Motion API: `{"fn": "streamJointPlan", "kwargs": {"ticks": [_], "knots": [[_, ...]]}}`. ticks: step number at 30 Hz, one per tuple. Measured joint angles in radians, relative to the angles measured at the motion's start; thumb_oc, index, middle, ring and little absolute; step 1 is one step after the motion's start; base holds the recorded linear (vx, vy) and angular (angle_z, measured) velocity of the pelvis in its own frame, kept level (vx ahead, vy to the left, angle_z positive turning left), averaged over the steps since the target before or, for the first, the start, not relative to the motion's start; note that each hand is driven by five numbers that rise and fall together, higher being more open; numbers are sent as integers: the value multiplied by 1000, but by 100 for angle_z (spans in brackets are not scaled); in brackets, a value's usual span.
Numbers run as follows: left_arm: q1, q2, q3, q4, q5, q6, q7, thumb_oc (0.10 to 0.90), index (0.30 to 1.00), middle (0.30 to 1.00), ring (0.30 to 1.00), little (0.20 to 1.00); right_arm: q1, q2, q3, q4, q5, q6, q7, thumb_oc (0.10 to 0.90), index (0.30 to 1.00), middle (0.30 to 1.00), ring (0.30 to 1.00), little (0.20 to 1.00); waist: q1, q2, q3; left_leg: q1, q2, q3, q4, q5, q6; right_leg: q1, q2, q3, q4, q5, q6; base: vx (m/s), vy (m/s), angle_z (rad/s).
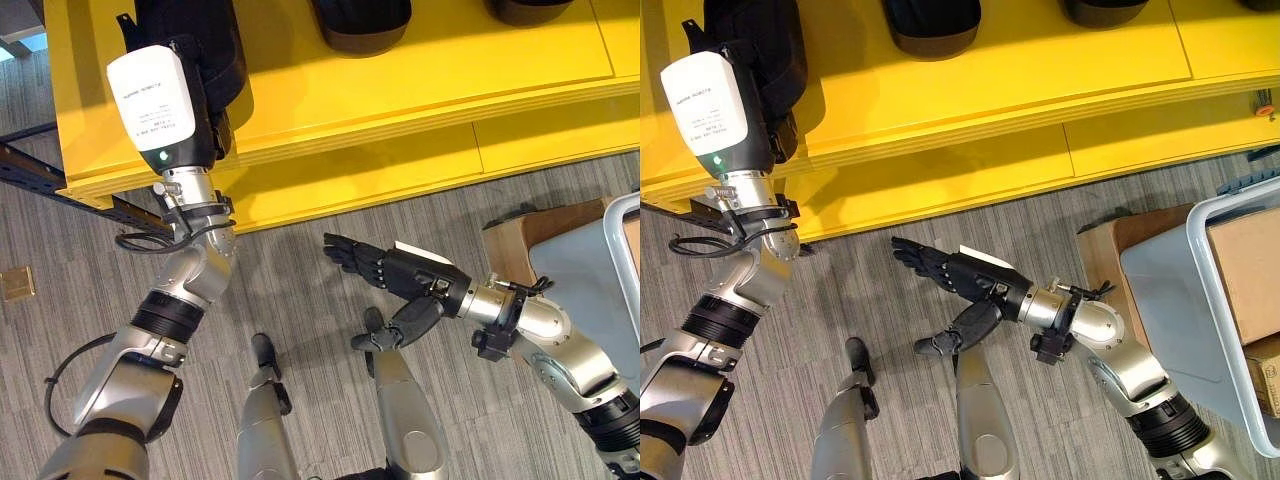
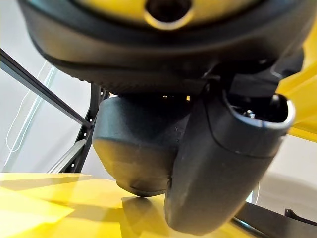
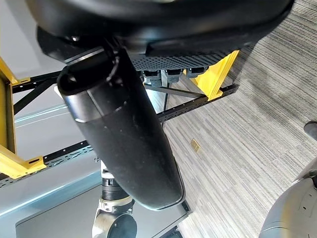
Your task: Move parts from the plastic box to the shelf.
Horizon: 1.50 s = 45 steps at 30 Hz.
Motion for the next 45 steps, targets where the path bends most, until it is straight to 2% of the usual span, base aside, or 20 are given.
{"fn": "streamJointPlan", "kwargs": {"ticks": [23,25,26,28,34,38,45], "knots": [[1,0,1,-1,0,-3,-1,400,300,300,300,300,-26,0,34,0,0,-2,-3,900,1000,1000,1000,1000,5,8,0,14,-1,2,-29,19,-5,1,1,-3,-2,1,-1,-5,0,0],[50,-2,16,-64,3,-91,-69,400,300,300,300,300,62,11,-10,-5,-1,-27,-75,900,1000,1000,1000,1000,33,27,2,23,9,-10,-22,21,-8,46,4,-36,-43,20,-11,-95,-3,13],[64,-1,16,-73,3,-98,-83,400,300,300,300,300,79,10,-14,-6,0,-28,-84,900,1000,1000,1000,1000,37,27,2,31,9,-13,-20,16,-5,66,3,-39,-57,24,-9,-94,18,18],[87,-1,21,-78,3,-98,-91,400,300,300,300,300,104,20,-27,-6,1,-36,-84,900,1000,1000,1000,1000,54,27,1,35,8,-11,7,-4,-3,90,1,-35,-83,38,-5,-113,34,-2],[89,4,40,-78,2,-90,-111,400,300,300,300,300,92,27,-27,-10,1,-44,-65,900,1000,1000,1000,1000,57,27,0,34,-7,0,0,-10,9,137,-19,-33,-197,99,6,-45,32,-3],[89,4,43,-78,2,-90,-111,400,300,300,300,300,92,37,-27,-10,1,-44,-59,900,1000,1000,1000,1000,56,27,0,34,-11,1,-1,-6,21,142,-23,-32,-207,106,15,0,0,0],[86,3,43,-77,2,-87,-111,400,300,300,300,300,87,43,-27,-10,1,-44,-56,900,1000,1000,1000,1000,54,27,0,34,-11,1,0,-4,17,143,-23,-32,-207,107,15,0,0,0]]}}
